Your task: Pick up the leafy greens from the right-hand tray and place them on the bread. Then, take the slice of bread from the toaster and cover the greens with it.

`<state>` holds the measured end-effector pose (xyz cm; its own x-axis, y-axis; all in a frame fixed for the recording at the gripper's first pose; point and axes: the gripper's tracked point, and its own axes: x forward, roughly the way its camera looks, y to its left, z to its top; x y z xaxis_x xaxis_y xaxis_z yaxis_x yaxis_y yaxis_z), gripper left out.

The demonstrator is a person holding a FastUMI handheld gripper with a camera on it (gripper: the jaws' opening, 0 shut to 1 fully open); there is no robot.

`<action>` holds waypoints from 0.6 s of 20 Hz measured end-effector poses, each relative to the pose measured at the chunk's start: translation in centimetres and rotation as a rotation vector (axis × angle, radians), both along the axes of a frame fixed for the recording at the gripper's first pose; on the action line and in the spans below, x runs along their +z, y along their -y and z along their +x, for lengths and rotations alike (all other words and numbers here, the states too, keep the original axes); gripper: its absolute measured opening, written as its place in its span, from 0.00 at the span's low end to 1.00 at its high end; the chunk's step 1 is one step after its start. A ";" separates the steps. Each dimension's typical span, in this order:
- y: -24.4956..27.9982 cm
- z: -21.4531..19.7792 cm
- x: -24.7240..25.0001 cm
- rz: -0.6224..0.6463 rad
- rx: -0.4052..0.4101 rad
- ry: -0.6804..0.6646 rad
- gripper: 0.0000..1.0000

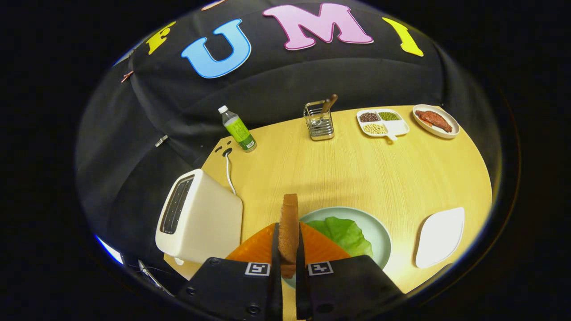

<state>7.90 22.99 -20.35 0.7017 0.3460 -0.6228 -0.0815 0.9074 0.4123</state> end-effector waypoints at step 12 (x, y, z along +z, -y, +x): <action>5.7 -0.7 -5.3 -0.027 -0.033 -0.057 0.28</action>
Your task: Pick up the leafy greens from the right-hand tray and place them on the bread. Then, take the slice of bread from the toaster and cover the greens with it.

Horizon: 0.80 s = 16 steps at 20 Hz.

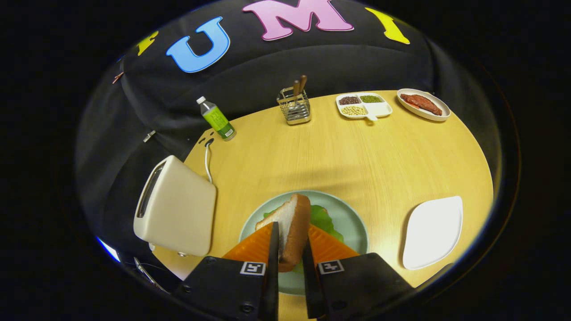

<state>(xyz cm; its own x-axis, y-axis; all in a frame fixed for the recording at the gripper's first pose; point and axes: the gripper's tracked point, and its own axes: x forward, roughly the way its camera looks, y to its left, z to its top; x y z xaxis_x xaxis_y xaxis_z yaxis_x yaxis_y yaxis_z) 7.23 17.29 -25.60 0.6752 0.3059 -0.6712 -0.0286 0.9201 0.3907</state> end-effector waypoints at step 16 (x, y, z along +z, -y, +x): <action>6.0 0.0 3.9 -0.121 -0.022 0.122 0.99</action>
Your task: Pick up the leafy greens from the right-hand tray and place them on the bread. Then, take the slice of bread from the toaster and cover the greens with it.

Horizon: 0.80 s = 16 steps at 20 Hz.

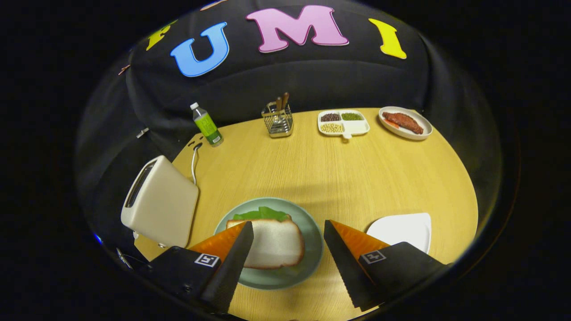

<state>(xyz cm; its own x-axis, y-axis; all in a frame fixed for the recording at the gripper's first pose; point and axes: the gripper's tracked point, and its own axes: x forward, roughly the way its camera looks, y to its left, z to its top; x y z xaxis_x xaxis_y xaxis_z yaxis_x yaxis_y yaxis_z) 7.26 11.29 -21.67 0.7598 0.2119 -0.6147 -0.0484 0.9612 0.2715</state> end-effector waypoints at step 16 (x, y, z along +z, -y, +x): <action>7.9 -4.5 24.8 -0.179 -0.200 0.616 0.98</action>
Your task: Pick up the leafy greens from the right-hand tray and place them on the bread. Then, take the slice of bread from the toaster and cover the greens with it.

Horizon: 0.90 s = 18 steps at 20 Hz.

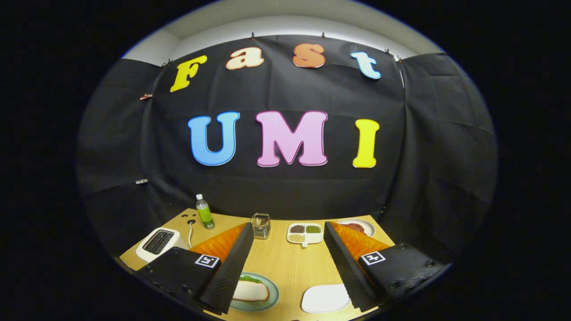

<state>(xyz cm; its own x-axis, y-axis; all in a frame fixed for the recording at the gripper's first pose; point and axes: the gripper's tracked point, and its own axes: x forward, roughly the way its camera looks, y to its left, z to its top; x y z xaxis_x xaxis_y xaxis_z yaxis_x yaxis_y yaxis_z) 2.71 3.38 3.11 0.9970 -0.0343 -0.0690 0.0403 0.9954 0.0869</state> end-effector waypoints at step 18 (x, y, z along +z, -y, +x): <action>4.8 -3.1 -2.5 0.021 -0.048 -0.051 0.98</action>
